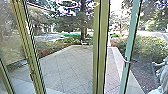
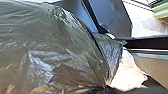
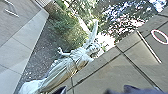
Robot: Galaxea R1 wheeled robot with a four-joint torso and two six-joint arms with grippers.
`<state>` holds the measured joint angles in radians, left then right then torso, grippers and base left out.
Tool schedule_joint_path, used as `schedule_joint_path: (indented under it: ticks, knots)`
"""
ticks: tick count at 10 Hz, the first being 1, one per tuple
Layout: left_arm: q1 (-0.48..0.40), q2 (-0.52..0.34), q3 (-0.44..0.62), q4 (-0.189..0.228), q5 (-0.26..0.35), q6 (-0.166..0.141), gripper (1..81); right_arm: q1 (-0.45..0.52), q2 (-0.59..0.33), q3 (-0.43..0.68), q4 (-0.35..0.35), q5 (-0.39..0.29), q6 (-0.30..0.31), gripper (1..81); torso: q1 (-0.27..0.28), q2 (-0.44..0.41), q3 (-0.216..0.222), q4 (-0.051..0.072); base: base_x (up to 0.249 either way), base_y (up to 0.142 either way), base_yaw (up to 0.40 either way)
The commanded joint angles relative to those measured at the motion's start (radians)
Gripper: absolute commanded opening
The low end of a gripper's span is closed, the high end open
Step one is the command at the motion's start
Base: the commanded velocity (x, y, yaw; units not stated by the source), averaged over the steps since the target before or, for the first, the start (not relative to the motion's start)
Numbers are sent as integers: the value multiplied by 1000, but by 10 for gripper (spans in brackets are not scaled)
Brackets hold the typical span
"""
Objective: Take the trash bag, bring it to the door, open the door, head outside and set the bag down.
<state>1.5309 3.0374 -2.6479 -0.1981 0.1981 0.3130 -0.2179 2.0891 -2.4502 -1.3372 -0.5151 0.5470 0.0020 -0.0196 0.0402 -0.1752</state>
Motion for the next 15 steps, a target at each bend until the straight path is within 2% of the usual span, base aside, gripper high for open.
schedule_joint_path:
  ticks: [1, 4, 7, 9, 10, 12, 14, 15]
  knots:
    - [-51, 11, 6, -7, 75, 3, 10, 132, -19, -25, 20, -89, 5, 811, 0, 0, 0, 0, 0, 0, 0]
    - [-51, 9, 6, -7, 75, 3, 10, 143, 48, -25, 224, -126, -13, 811, 0, 0, 0, 0, 0, 0, 0]
    - [-51, 14, 5, -7, 75, 3, 10, 145, 123, -32, 576, -213, -53, 811, 0, 0, 0, 0, 0, 0, 0]
    - [-51, 12, 6, -7, 75, 3, 10, 151, 154, -26, 769, -298, -67, 811, 0, 0, 0, 0, 0, 0, 0]
    - [-51, 12, 6, -7, 75, 5, 10, 146, 151, 2, 895, -342, -97, 811, 0, 0, 0, 0, 0, 0, 0]
    - [-51, 9, 5, -6, 75, 5, 10, 82, 125, 62, 1178, -393, -182, 811, 0, 0, 0, 0, 0, 0, 0]
    - [-53, 9, 5, -4, 73, 6, 10, -25, 91, 156, 1345, -404, -254, 811, 0, 0, 0, 0, 0, 0, 0]
    - [-53, 11, 5, -4, 73, 6, 10, -65, 56, 221, 1399, -404, -265, 811, 0, 0, 0, 0, 0, 0, 0]
